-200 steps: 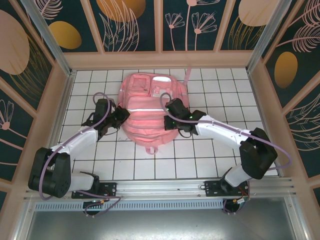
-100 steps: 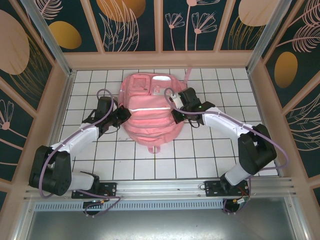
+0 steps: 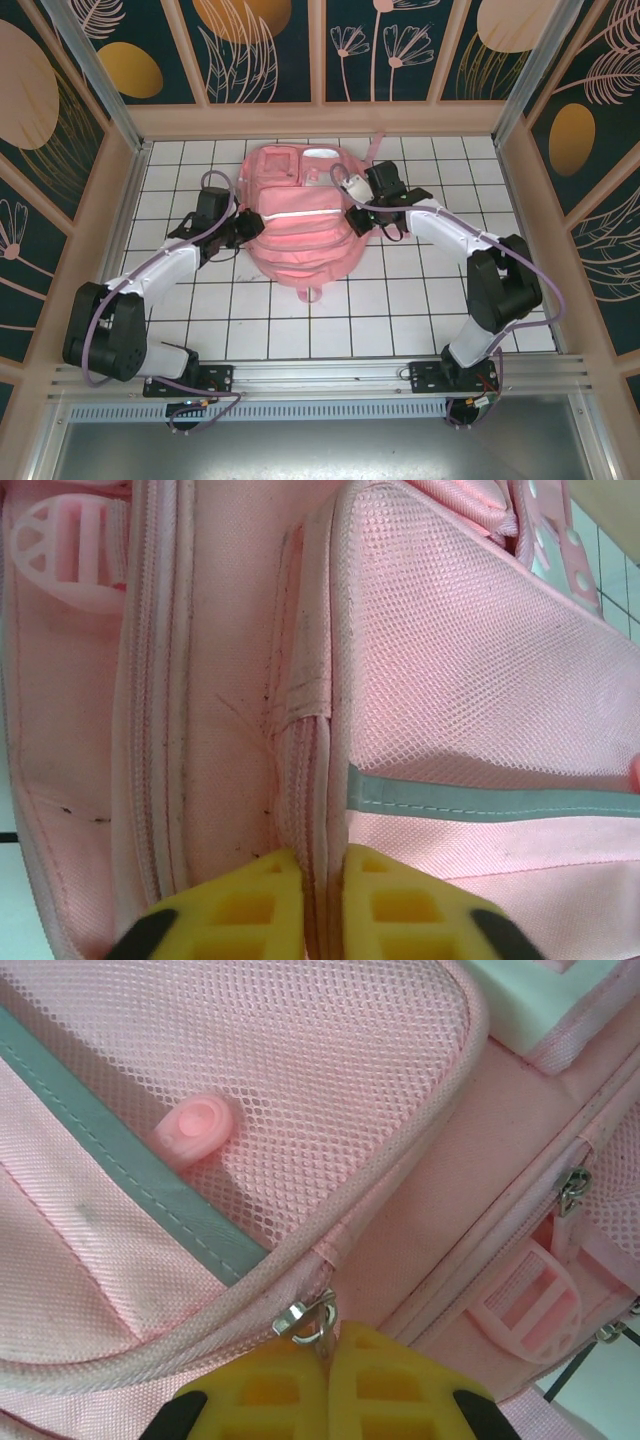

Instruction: Pack the student bag

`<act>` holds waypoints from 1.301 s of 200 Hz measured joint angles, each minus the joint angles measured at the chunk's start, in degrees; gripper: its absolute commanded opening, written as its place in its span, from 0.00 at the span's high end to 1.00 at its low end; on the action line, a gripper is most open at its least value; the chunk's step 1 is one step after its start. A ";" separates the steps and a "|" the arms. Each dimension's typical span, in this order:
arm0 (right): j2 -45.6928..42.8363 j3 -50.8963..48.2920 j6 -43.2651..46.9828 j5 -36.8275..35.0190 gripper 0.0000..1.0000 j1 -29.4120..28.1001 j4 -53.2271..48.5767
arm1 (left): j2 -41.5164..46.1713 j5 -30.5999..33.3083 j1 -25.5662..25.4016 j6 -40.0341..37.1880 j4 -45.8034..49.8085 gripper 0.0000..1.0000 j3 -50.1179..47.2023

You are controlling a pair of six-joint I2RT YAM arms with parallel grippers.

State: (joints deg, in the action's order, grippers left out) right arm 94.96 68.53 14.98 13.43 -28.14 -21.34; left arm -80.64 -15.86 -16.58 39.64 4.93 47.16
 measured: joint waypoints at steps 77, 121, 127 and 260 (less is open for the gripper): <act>-16.96 -3.63 -11.65 -9.27 0.03 3.78 2.67 | 2.12 13.22 1.31 -4.74 6.93 0.05 10.38; -28.17 -10.27 -16.46 -28.41 0.01 5.77 11.67 | 10.27 35.54 2.01 -7.15 5.73 0.01 8.04; -29.55 -12.11 -17.16 -30.97 0.01 6.58 13.46 | 11.45 38.47 2.14 -7.61 4.42 0.02 6.54; -30.36 -52.72 -18.62 -38.64 0.01 22.93 51.84 | 17.29 56.28 5.75 -30.86 -46.95 0.01 -34.40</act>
State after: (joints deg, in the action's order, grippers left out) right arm 64.60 15.81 -3.64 -25.21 -5.21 30.50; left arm -63.35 40.42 -10.83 8.78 -42.02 12.75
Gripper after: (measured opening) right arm 0.987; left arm 0.985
